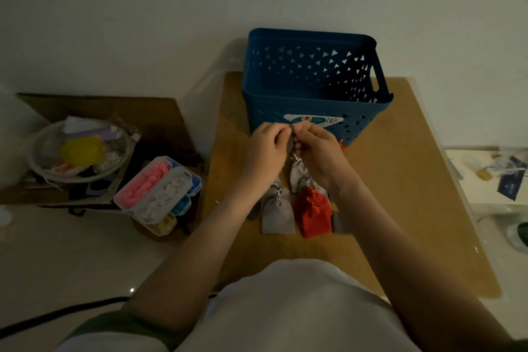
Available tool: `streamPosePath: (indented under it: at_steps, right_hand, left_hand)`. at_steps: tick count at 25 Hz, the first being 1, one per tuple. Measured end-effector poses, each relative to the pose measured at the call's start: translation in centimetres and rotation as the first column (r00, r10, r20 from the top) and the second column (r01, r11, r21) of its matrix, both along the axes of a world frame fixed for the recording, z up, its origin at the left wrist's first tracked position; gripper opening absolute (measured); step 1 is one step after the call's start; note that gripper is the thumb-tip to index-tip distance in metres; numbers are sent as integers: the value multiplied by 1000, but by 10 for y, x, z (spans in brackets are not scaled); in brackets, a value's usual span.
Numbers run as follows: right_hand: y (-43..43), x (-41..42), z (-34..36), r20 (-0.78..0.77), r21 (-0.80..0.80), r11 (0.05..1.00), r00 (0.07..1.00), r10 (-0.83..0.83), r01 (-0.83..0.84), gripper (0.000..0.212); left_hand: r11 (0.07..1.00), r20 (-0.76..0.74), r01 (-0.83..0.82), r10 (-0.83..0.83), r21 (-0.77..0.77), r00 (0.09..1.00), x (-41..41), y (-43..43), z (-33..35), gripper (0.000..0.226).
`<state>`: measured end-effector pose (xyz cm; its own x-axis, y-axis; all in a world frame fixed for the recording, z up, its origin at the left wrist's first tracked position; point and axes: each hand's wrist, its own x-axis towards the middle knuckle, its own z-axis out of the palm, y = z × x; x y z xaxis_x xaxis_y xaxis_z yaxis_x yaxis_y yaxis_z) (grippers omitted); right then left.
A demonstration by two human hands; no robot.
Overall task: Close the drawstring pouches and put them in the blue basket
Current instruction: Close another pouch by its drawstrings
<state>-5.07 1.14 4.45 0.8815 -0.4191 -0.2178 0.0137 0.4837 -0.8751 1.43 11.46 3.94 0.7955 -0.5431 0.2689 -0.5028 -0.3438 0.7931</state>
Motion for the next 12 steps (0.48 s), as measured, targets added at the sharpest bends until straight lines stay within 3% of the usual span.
streamPosePath:
  at_steps: [2, 5, 9, 12]
  right_hand:
    - [-2, 1, -2, -3, -70, 997, 1000, 20, -20, 21]
    - [-4, 2, -3, -68, -326, 945, 998, 6, -27, 21]
    - [-8, 0, -4, -131, -553, 833, 989, -64, -20, 14]
    - [-14, -1, -4, -210, -771, 620, 977, -32, -146, 23]
  left_hand:
    - [1000, -167, -10, 9, -1, 986, 2, -3, 1, 20]
    - [998, -441, -29, -1, -61, 898, 8, -3, 4, 10]
    - [999, -422, 2, -17, -37, 906, 11, -1, 3, 7]
    - [991, -424, -35, -25, -132, 905, 11, 0, 3, 11]
